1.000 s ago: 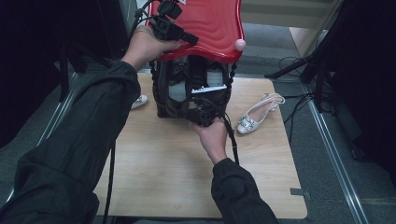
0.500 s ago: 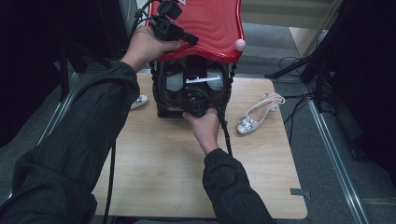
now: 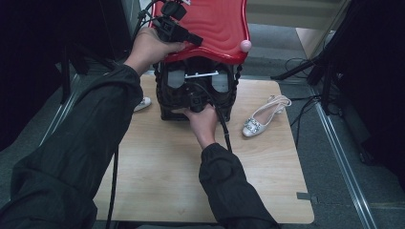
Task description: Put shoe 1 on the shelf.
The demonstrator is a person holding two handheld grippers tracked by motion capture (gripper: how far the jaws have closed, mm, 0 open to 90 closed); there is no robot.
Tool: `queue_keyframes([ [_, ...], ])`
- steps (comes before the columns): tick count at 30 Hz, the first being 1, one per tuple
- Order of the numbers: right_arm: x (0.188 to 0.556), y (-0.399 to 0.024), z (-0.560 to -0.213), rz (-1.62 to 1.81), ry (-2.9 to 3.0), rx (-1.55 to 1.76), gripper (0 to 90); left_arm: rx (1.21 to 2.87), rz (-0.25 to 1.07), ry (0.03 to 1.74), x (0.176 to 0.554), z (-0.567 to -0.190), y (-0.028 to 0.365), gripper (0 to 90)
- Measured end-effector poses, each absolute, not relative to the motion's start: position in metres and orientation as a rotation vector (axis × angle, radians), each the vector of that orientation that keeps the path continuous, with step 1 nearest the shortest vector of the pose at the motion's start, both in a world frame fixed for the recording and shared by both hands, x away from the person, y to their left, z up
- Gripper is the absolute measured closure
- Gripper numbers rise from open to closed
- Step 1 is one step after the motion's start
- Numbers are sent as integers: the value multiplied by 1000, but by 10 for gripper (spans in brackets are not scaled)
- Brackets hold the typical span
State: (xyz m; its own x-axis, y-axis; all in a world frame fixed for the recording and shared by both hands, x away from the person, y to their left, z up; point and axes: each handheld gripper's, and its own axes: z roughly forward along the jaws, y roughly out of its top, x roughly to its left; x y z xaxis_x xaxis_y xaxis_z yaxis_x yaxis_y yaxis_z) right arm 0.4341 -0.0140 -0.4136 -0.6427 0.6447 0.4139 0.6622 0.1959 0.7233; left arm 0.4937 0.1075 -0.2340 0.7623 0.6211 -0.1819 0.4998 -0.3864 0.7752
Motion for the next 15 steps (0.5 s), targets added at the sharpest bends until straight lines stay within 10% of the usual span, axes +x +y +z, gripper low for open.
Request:
queue_keyframes([
  [15, 405, -39, -410, -1479, -2438, -1204, 799, 2055, 135, 885, 482, -218, 116, 551],
])
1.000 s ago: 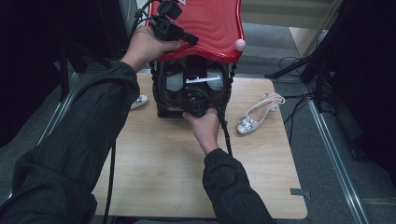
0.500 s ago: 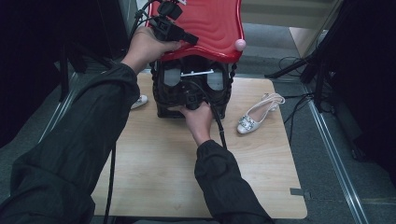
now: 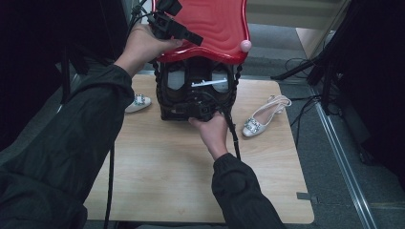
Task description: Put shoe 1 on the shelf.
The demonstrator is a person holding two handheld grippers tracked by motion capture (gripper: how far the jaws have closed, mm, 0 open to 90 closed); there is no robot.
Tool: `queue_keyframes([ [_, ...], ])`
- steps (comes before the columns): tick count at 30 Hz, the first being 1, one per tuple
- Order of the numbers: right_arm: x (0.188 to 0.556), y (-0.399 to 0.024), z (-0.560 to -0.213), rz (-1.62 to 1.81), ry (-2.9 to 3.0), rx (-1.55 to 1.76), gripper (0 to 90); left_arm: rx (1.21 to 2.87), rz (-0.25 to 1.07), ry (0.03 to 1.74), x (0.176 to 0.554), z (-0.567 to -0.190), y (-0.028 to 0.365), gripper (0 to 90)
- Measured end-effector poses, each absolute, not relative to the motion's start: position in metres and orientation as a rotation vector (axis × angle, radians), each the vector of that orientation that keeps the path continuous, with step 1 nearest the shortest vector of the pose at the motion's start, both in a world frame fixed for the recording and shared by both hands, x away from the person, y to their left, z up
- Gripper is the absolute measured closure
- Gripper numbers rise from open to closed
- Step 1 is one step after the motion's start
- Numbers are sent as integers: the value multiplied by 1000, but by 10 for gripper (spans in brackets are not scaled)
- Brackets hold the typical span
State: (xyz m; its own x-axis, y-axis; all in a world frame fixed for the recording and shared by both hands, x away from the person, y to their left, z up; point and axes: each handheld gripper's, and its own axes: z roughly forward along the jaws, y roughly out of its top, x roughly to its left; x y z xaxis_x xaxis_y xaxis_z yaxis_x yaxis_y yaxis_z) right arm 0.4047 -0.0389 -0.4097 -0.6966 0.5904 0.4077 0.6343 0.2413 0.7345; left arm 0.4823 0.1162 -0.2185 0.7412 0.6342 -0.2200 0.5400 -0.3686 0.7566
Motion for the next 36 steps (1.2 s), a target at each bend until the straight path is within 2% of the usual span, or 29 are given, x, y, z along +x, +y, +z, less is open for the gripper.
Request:
queue_keyframes([
  [3, 396, -44, -411, -1457, -2443, -1146, 658, 2046, 135, 851, 472, -215, 116, 489],
  [4, 396, -44, -411, -1457, -2443, -1146, 658, 2046, 135, 851, 472, -215, 116, 474],
  [6, 388, -50, -414, -1463, -2463, -1109, 585, 2049, 132, 835, 465, -213, 115, 456],
  [11, 376, -61, -415, -1454, -2458, -1110, 520, 2077, 111, 818, 450, -213, 115, 430],
  [17, 357, -74, -419, -1442, -2512, -1075, 515, 2053, 60, 793, 435, -219, 118, 403],
  [21, 345, -81, -422, -1443, -2510, -1052, 504, 2055, 59, 788, 425, -225, 119, 392],
  [25, 333, -94, -424, -1477, -2507, -1048, 454, 2066, 67, 784, 417, -231, 121, 386],
  [36, 312, -123, -428, -1515, -2520, -1043, 435, 2134, 98, 775, 394, -261, 121, 374],
])
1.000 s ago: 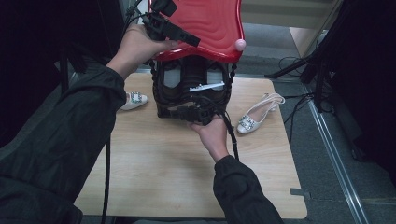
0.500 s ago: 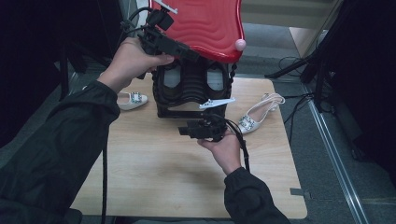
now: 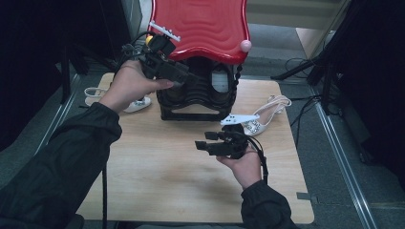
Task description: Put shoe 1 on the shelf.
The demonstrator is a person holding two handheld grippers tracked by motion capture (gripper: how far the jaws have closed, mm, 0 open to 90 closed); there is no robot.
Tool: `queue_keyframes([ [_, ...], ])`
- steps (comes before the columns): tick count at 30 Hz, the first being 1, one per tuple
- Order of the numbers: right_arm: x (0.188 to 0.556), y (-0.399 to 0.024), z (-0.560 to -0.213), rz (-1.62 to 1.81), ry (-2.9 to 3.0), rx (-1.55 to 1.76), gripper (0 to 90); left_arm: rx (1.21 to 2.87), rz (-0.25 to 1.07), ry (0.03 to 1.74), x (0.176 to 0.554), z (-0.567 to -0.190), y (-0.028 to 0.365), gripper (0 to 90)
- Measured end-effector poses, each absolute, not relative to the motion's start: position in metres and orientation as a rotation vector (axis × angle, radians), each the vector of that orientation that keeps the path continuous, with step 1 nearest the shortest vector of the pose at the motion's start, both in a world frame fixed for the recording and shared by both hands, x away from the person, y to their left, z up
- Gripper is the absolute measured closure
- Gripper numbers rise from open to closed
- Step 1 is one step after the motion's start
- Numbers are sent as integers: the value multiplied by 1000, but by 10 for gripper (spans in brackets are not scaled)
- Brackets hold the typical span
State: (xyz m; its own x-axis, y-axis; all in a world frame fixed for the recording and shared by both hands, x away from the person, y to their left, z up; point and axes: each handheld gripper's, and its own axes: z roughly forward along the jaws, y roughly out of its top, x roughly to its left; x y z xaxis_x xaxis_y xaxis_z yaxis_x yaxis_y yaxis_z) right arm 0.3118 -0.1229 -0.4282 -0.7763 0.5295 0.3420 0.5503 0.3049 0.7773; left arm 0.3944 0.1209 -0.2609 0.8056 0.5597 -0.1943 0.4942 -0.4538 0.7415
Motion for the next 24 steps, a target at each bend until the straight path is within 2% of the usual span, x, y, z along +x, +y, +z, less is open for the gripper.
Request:
queue_keyframes([
  [8, 302, -140, -430, -1538, -2510, -1062, 442, 2101, 74, 765, 382, -281, 127, 372],
  [17, 299, -153, -434, -1546, -2500, -1082, 452, 2103, 24, 783, 369, -336, 137, 375],
  [24, 294, -160, -437, -1571, -2492, -1066, 444, 2106, 1, 779, 359, -359, 148, 388],
])
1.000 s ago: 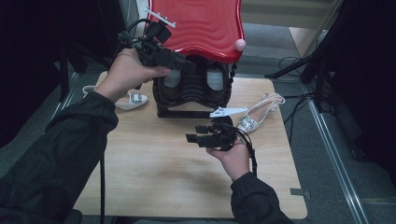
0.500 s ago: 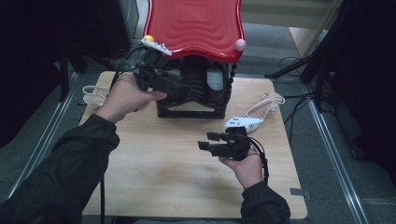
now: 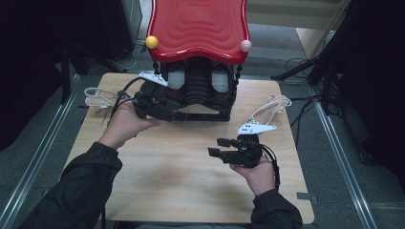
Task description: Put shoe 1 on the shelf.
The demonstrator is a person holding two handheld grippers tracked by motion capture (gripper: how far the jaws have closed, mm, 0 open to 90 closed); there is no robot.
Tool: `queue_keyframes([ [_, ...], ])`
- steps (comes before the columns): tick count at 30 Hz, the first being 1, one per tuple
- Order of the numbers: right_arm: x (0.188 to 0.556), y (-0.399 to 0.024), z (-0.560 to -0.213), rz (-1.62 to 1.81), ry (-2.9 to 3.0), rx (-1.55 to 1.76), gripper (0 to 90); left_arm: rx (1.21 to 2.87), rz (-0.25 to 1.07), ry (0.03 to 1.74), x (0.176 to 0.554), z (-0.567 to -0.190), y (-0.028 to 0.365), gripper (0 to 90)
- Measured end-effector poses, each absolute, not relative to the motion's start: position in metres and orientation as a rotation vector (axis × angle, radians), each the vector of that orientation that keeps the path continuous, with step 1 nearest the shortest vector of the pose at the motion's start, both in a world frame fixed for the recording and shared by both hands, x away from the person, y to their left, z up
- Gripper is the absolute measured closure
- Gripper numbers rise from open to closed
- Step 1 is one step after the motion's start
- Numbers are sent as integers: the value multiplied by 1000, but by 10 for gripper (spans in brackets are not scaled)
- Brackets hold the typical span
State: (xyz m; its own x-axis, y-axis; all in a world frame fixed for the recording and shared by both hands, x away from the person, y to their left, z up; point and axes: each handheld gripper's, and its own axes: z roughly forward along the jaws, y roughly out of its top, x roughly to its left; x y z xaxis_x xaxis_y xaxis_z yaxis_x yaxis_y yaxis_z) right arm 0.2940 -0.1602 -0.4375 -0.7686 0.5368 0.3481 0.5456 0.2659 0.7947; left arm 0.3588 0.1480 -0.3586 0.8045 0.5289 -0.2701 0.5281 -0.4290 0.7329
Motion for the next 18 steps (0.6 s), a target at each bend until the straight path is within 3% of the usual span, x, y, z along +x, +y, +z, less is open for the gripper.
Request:
queue_keyframes([
  [18, 287, -169, -444, -1536, -2513, -1099, 441, 2074, -18, 855, 333, -424, 186, 498],
])
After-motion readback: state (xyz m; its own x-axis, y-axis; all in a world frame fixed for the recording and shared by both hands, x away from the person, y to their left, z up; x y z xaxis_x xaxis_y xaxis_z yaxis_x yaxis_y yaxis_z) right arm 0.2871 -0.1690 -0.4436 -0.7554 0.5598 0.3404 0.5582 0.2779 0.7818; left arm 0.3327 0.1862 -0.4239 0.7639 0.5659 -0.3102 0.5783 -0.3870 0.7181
